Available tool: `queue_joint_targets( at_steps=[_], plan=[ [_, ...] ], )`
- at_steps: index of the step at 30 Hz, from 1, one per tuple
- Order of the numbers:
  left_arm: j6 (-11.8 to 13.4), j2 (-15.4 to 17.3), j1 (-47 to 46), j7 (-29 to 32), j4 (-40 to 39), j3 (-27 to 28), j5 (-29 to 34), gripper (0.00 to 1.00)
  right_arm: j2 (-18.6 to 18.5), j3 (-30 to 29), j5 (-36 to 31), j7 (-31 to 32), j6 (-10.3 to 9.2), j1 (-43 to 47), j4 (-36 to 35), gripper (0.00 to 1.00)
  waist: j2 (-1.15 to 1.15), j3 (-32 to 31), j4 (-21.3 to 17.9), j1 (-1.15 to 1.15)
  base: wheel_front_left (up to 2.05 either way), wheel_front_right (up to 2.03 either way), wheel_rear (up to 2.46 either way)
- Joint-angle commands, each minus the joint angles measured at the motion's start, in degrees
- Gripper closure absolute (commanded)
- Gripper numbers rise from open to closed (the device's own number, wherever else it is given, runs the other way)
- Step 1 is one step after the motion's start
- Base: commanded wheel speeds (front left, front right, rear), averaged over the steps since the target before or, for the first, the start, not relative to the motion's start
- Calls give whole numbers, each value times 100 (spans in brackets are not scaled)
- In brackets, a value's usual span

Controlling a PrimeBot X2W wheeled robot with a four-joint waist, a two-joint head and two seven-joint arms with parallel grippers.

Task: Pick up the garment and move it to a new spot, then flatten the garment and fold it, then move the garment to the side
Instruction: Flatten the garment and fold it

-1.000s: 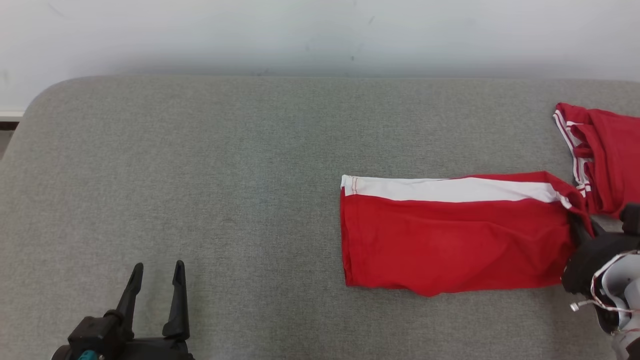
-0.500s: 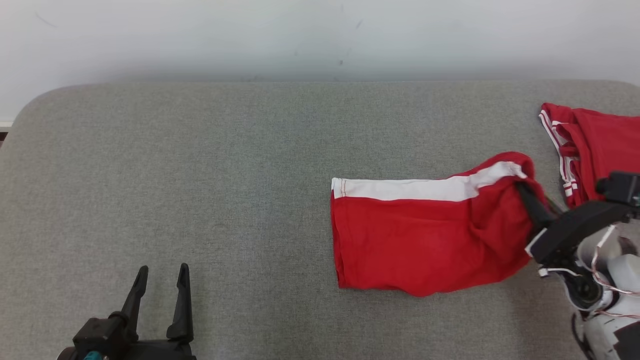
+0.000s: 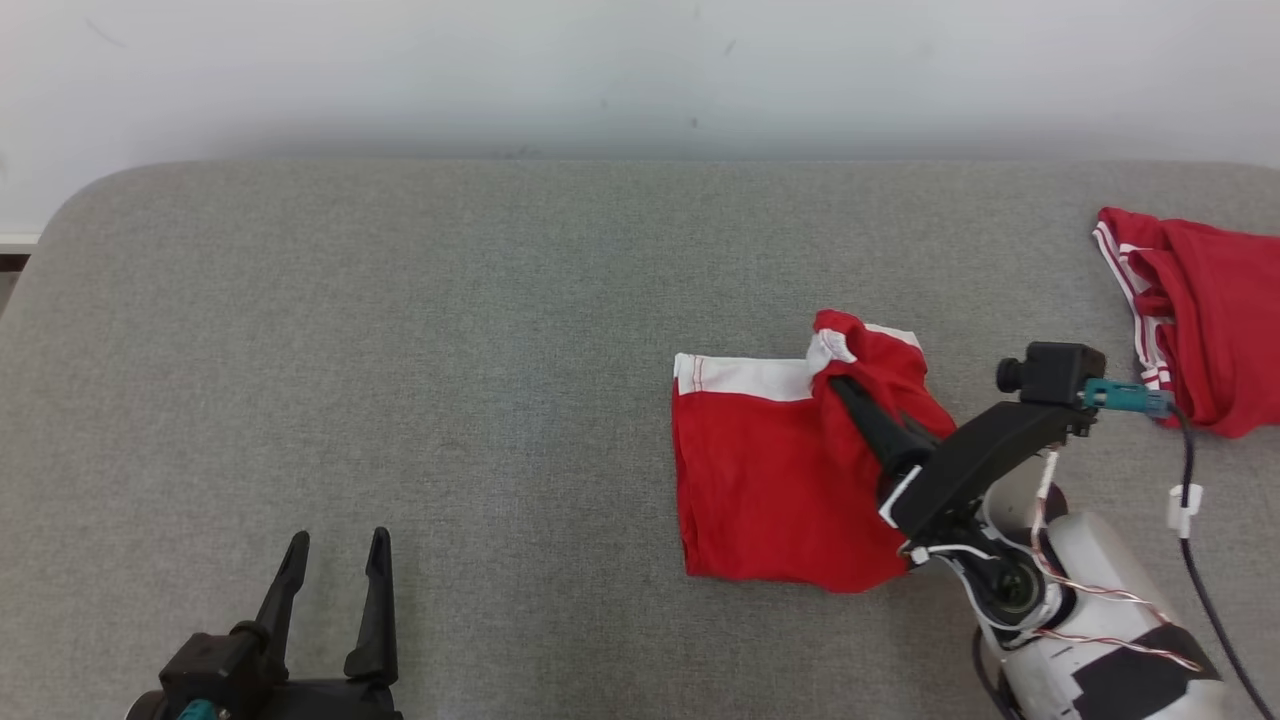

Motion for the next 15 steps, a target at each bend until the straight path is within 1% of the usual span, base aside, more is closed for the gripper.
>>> queue_joint_targets(
  at_steps=[1,8,14,15],
  plan=[
    [21,-1,-26,-2,9,-11,-42,0,73,-1,-81,-39,-16,-46,65,100,0,19,32,0,0,0,0],
    [50,-2,-95,-2,34,-101,-129,0,513,19,-640,-264,-15,-275,708,100,0,121,180,0,0,0,0],
    [82,-1,-154,-2,60,-172,-181,0,706,109,-923,-550,-15,-421,1262,100,0,189,273,0,0,0,0],
    [89,-1,-156,-2,67,-178,-188,0,718,147,-1001,-616,-15,-454,1329,91,0,191,278,0,0,0,0]
  ],
)
